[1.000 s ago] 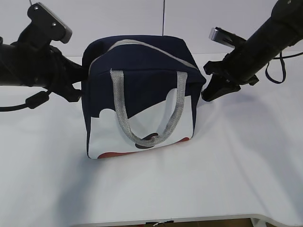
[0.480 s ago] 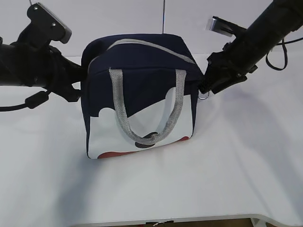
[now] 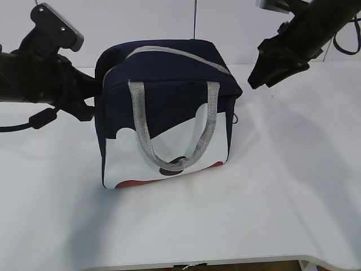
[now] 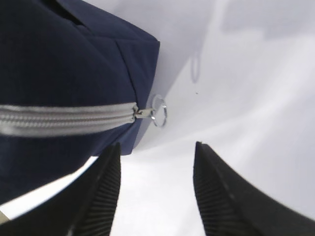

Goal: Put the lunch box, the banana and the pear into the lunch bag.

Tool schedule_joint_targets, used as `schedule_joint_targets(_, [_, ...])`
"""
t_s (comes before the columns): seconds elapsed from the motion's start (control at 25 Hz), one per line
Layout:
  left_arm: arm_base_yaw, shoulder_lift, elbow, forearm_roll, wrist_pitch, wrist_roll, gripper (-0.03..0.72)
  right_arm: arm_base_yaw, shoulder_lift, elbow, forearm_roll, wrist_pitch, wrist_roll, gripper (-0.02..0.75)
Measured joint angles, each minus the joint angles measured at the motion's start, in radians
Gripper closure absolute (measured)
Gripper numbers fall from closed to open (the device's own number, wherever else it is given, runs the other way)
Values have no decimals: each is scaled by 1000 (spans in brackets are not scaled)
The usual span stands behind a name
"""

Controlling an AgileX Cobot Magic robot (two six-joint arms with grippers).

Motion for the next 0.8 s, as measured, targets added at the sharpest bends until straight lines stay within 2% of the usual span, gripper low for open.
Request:
schedule_joint_targets(0.28, [0,0,0,0,0,0,680,0,-116,2,-15,7,18,332])
schedule_joint_targets(0.4, [0,-5,0,0,-3,0,634,0,-184,20,-14,10,18,332])
schedule_joint_targets(0.52, [0,-27,0,18,-11,0,550,0,-238,36,-14,18,18,332])
schedule_joint_targets(0.72, [0,-85,0,94,-18,0,363,0,-308,39,-16,24,18,332])
schedule_joint_targets(0.8, [0,-107,2,135,-38,0,319,0,-334,39,-16,24,20,332])
